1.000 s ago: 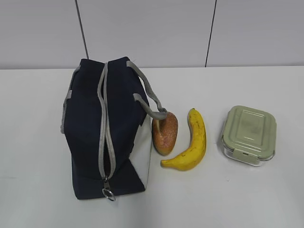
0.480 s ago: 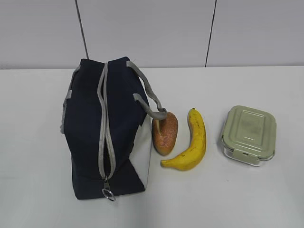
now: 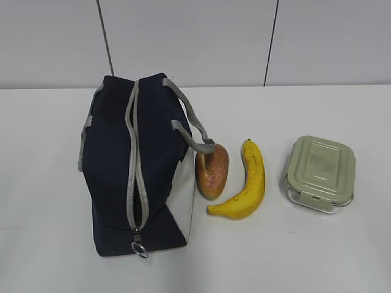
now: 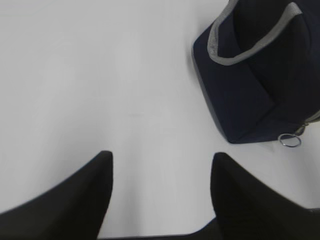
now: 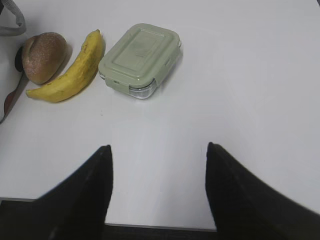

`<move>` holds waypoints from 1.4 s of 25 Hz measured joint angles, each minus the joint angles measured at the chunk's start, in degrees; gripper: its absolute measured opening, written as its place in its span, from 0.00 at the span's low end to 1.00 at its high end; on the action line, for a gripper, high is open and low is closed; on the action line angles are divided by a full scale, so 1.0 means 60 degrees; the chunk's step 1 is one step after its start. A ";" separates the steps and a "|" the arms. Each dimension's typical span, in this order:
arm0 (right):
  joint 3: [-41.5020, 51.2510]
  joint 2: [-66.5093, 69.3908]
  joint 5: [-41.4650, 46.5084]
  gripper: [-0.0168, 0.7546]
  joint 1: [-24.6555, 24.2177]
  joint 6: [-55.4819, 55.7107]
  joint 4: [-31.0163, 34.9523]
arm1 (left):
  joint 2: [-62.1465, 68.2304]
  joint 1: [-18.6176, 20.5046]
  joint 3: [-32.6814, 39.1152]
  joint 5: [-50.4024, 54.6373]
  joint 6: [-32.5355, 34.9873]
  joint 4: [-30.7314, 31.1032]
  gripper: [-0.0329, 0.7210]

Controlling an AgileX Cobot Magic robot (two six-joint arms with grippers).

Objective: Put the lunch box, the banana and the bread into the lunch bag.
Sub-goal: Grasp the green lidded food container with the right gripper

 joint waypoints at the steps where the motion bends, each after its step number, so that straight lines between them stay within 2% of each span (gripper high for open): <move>1: 0.0000 0.0000 0.0000 0.59 0.0000 0.0000 0.0000 | 0.0333 0.0000 -0.0110 0.0000 0.0000 -0.0172 0.62; 13: 0.0000 0.0000 0.0000 0.59 0.0000 0.0000 0.0000 | 0.4144 -0.0097 -0.1706 -0.0331 0.0000 -0.2017 0.62; 24: 0.0000 0.0000 0.0000 0.59 0.0000 0.0000 0.0000 | 0.7277 -0.0984 -0.2849 -0.0890 0.0000 -0.2404 0.62; 35: 0.0000 0.0000 0.0000 0.59 0.0000 0.0000 0.0000 | 1.1177 -0.2097 -0.5829 -0.1114 0.0000 -0.2645 0.62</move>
